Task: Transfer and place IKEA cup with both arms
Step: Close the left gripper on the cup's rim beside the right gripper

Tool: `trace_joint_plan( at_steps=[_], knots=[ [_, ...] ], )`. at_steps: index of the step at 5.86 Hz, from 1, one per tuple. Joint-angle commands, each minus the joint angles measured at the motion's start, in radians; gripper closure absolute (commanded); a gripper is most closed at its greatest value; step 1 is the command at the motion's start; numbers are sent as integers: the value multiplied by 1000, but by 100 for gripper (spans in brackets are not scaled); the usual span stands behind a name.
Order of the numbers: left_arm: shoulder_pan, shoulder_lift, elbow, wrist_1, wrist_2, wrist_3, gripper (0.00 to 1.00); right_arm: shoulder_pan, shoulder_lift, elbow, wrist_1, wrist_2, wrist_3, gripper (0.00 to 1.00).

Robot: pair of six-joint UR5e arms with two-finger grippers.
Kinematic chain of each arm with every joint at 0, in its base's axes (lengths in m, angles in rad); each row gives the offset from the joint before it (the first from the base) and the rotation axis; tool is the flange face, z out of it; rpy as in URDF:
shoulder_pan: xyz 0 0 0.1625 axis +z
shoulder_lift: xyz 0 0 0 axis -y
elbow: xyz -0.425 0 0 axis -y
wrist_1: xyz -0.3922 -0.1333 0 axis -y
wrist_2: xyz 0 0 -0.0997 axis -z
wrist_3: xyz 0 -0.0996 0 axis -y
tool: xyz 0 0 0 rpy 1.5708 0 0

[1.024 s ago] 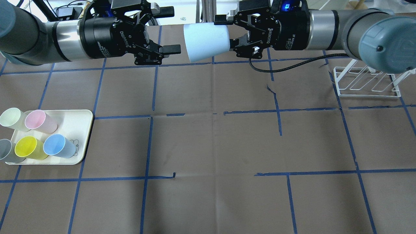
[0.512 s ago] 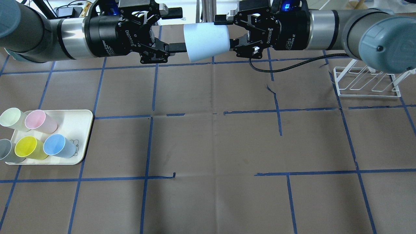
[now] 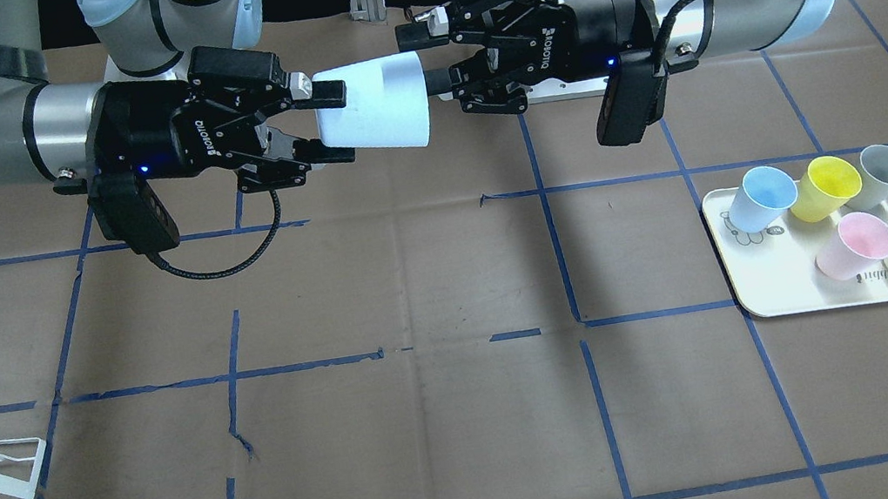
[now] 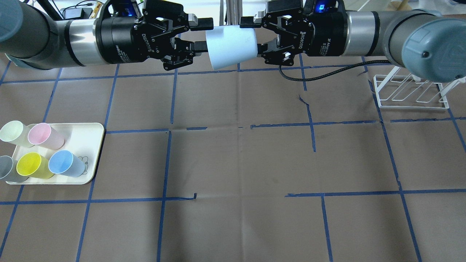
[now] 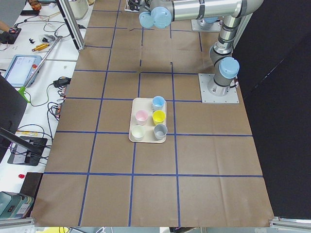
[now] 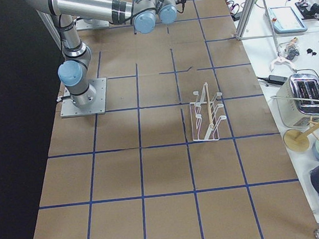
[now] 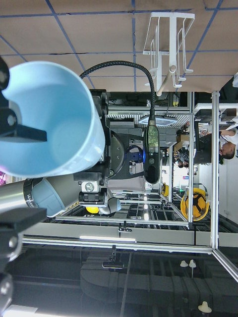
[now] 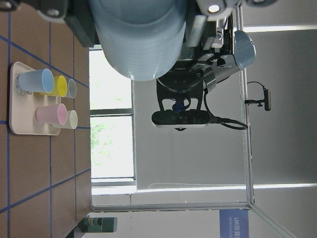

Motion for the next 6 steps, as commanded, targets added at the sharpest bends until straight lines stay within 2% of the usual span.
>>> trace_joint_plan(
  at_steps=[1, 2, 3, 4, 6],
  knots=[
    [-1, 2, -1, 0, 2, -1, 46, 0, 0, 0, 0, 0, 0, 81],
    [-20, 6, -1, 2, 0, 1, 47, 0, 0, 0, 0, 0, 0, 81],
    [-31, 2, -1, 5, 3, 2, 56, 0, 0, 0, 0, 0, 0, 81],
    [-25, 5, -1, 5, 13, 2, 86, 0, 0, 0, 0, 0, 0, 81],
    [-21, 2, -12, 6, 13, 5, 100, 0, 0, 0, 0, 0, 0, 81]
  ],
)
